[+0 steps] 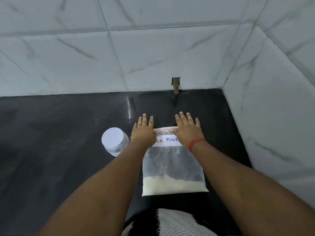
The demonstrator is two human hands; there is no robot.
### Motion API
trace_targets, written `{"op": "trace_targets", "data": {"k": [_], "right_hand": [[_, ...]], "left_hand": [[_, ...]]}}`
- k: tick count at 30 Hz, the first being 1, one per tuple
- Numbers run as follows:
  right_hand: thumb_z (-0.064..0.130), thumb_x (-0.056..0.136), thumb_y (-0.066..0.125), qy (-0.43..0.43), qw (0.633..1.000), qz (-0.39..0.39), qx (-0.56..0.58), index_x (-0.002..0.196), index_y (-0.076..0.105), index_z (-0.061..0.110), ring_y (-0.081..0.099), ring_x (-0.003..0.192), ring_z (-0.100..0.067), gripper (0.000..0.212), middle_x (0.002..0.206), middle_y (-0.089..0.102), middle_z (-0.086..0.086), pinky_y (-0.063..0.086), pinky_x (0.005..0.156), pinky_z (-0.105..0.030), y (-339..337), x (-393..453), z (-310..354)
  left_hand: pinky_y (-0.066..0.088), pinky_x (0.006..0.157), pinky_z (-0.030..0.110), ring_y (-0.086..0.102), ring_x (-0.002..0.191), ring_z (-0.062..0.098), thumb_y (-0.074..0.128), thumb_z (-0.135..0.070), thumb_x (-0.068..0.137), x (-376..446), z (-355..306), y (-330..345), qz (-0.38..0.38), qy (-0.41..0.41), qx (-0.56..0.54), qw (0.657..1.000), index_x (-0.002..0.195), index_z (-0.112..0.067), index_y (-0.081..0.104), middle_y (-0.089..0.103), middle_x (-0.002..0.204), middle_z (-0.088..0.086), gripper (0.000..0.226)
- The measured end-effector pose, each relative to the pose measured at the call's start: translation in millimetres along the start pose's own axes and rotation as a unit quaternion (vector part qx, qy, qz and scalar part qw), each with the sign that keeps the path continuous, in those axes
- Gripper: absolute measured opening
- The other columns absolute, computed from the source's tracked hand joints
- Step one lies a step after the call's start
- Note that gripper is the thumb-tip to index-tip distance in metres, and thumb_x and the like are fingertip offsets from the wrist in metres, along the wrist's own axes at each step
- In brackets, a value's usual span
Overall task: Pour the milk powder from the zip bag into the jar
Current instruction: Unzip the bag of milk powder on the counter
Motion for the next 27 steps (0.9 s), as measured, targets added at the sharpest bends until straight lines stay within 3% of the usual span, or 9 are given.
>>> {"op": "trace_targets", "data": {"k": [3, 6, 10, 14, 17, 22, 27], "right_hand": [[0.044, 0.103, 0.039, -0.030, 0.999, 0.017, -0.019, 0.152, 0.032, 0.021, 0.010, 0.154, -0.028, 0.054, 0.165, 0.022, -0.003, 0.012, 0.121, -0.058, 5.5, 6.1, 3.8], [0.030, 0.102, 0.049, -0.052, 0.998, 0.004, -0.021, 0.140, 0.047, 0.021, 0.019, 0.151, -0.026, 0.039, 0.155, 0.038, -0.003, 0.015, 0.120, -0.057, 7.9, 7.8, 7.9], [0.016, 0.091, 0.061, -0.064, 0.996, -0.037, -0.057, 0.119, 0.059, 0.022, 0.042, 0.132, -0.026, 0.029, 0.128, 0.056, -0.001, 0.023, 0.118, -0.053, 0.5, 8.2, 11.3], [0.011, 0.088, 0.060, -0.055, 0.996, -0.039, -0.054, 0.106, 0.062, 0.023, 0.052, 0.115, -0.026, 0.021, 0.109, 0.062, 0.001, 0.028, 0.114, -0.050, -6.3, 11.4, 14.5], [0.007, 0.089, 0.055, -0.041, 0.998, -0.015, -0.037, 0.099, 0.060, 0.023, 0.057, 0.107, -0.025, 0.019, 0.099, 0.065, 0.002, 0.028, 0.112, -0.048, -15.6, 10.4, 15.2], [0.016, 0.098, 0.053, -0.031, 0.999, 0.017, -0.017, 0.089, 0.049, 0.024, 0.061, 0.081, -0.024, 0.013, 0.084, 0.063, 0.000, 0.046, 0.093, -0.042, -47.9, 2.7, 19.9], [0.017, 0.096, 0.055, -0.005, 0.997, 0.012, 0.073, 0.085, 0.058, 0.018, 0.064, 0.083, -0.028, 0.012, 0.087, 0.066, -0.007, 0.056, 0.080, -0.041, -84.6, -13.2, 18.1]], "left_hand": [[0.026, 0.124, 0.052, 0.010, 0.157, 0.035, 0.054, -0.025, 0.101, 5.0, 4.4, 0.1, 0.034, -0.024, -0.024, 0.999, 0.162, -0.017, 0.012, 0.000, 0.172, 0.012, 0.075], [0.041, 0.115, 0.053, 0.027, 0.152, 0.035, 0.060, -0.020, 0.097, 7.7, 5.2, 1.2, 0.034, -0.033, -0.029, 0.998, 0.152, -0.014, 0.037, 0.020, 0.169, 0.013, 0.060], [0.052, 0.096, 0.045, 0.054, 0.122, 0.032, 0.062, -0.009, 0.092, 9.6, 8.8, -5.2, -0.026, -0.021, -0.013, 0.999, 0.130, -0.010, 0.056, 0.055, 0.135, 0.014, 0.039], [0.054, 0.077, 0.036, 0.060, 0.093, 0.025, 0.065, -0.006, 0.092, 10.7, 13.3, -13.1, -0.035, -0.023, -0.018, 0.999, 0.121, -0.013, 0.061, 0.059, 0.108, 0.009, 0.030], [0.046, 0.062, 0.031, 0.052, 0.067, 0.016, 0.060, -0.004, 0.093, 11.5, 17.5, -21.8, -0.029, -0.036, -0.033, 0.998, 0.111, -0.015, 0.061, 0.052, 0.082, 0.001, 0.021], [0.060, 0.079, 0.038, 0.064, 0.082, 0.025, 0.058, -0.004, 0.094, 2.2, 19.6, -40.0, -0.022, -0.029, -0.066, 0.997, 0.109, -0.013, 0.066, 0.066, 0.099, 0.008, 0.019], [0.059, 0.080, 0.038, 0.066, 0.087, 0.026, 0.053, -0.006, 0.093, -18.4, 19.7, -63.9, -0.055, -0.003, -0.089, 0.995, 0.108, -0.014, 0.070, 0.070, 0.103, 0.007, 0.025]]}}
Point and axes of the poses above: each hand's wrist, its own x-axis towards the middle knuckle, its own y-axis out of the palm, z = x × y, the point moved 3 cm from there along x, towards the middle knuckle
